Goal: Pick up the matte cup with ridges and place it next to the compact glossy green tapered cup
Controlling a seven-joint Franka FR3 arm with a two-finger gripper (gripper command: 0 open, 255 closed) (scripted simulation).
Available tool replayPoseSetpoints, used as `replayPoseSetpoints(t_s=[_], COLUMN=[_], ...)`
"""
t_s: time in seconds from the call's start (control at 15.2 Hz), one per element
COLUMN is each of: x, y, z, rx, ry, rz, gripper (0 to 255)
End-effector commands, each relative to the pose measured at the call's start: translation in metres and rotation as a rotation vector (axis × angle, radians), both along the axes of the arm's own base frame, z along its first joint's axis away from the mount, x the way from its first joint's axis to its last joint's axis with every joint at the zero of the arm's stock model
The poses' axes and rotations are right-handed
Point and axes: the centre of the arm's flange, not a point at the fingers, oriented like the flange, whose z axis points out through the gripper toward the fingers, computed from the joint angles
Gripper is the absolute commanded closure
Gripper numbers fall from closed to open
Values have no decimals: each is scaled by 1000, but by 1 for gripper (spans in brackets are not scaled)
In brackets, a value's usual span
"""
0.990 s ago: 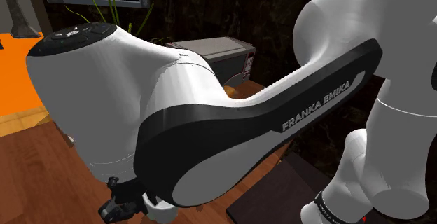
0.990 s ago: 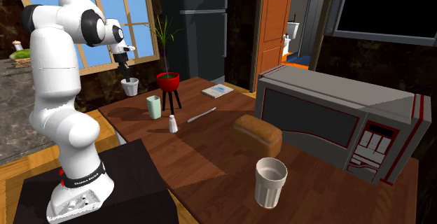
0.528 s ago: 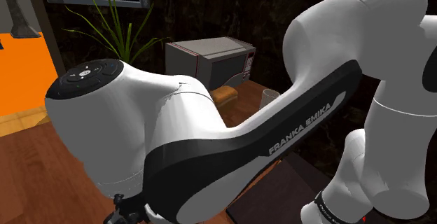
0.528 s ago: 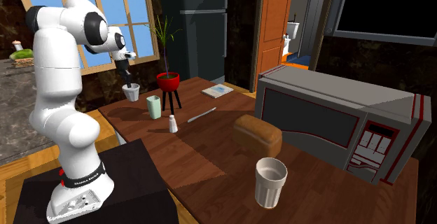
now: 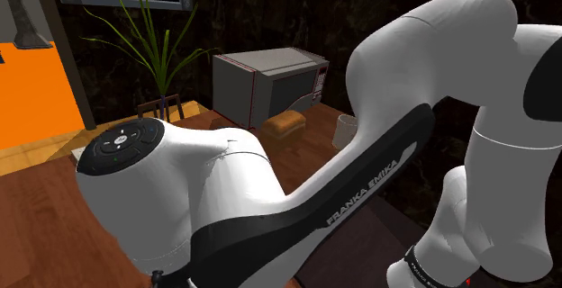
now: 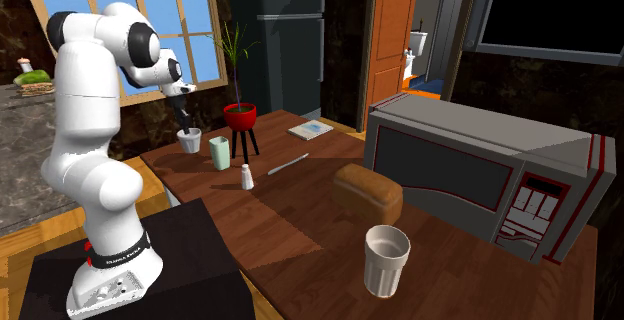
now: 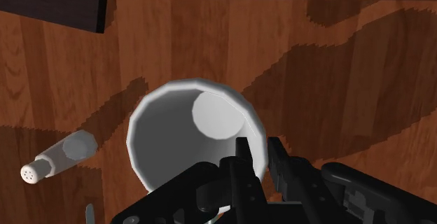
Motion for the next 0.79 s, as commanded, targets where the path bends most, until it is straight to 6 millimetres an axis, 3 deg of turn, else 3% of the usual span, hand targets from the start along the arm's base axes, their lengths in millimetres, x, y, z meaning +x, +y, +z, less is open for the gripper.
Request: replayPoseSetpoints(t_s=[0.0, 0.73], x=[0, 0], y=[1, 1], z=[-10, -69], rx=[0, 0], ry=[0, 0], rz=[0, 0], gripper=[255, 255])
